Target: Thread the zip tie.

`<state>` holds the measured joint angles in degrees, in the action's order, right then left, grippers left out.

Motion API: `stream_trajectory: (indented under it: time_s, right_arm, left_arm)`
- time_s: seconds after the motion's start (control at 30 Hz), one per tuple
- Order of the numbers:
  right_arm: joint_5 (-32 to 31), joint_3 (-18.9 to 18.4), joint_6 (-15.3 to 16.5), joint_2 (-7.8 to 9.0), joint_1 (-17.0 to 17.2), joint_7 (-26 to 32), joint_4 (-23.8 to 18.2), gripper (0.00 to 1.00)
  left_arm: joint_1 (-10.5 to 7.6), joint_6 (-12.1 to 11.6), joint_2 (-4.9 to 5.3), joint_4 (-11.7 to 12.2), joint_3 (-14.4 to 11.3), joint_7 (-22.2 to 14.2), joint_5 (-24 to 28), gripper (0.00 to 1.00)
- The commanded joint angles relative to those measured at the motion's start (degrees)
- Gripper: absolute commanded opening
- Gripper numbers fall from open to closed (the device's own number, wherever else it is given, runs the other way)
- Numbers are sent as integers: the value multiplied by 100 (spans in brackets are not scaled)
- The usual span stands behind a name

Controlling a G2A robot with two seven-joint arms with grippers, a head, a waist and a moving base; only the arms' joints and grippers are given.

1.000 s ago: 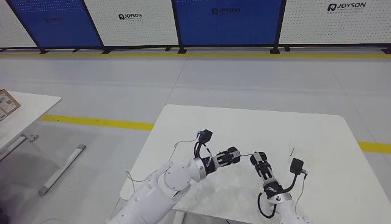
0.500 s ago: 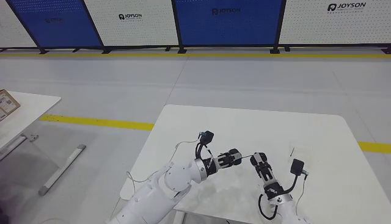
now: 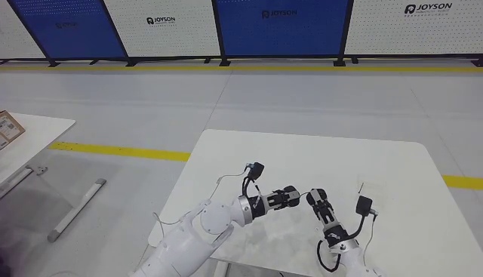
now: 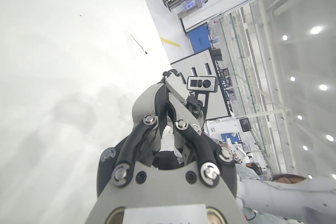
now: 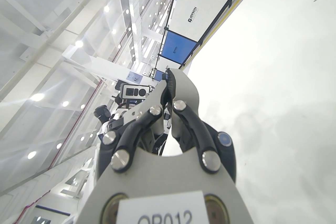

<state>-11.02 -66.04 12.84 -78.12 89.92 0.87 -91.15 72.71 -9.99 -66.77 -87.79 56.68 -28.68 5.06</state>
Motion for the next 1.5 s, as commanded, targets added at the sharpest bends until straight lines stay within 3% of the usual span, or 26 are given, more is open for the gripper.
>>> stream_trajectory:
  time_s: [0.0, 0.17, 0.23, 0.5, 0.63, 0.67, 0.7, 1.17, 1.47]
  right_arm:
    - [28, -5, 44, -3, 15, -45, -9, 0]
    - [24, -19, 50, -3, 32, -56, -18, 0]
    - [23, -21, 44, -4, 35, -61, -27, 0]
    - [-5, -8, -166, -10, 5, -13, -50, 0]
    - [-33, -25, -208, -9, 26, -46, -75, 0]
    - [-48, -31, -231, -9, 35, -66, -86, 0]
    - [-63, -37, -260, -9, 46, -86, -98, 0]
    - [-221, -4, -617, -33, 6, -233, -125, 0]
    - [-242, 7, -629, -45, -9, -256, -108, 0]
  left_arm:
    - [-11, 50, 8, 21, 34, 105, -110, 0]
    - [2, 274, -3, -12, -44, 592, -599, 0]
    - [-1, 296, -10, -17, -75, 630, -630, 0]
    - [-50, 17, -3, 8, -77, 111, -227, 0]
    - [-75, 153, -2, 31, -83, 246, -379, 0]
    - [-81, 185, -4, 31, -99, 249, -399, 7]
    - [-89, 203, -6, 30, -110, 255, -404, 27]
    - [-85, 269, 7, -11, -66, 373, -478, 11]
    - [-75, 321, 17, -13, -29, 386, -462, 14]
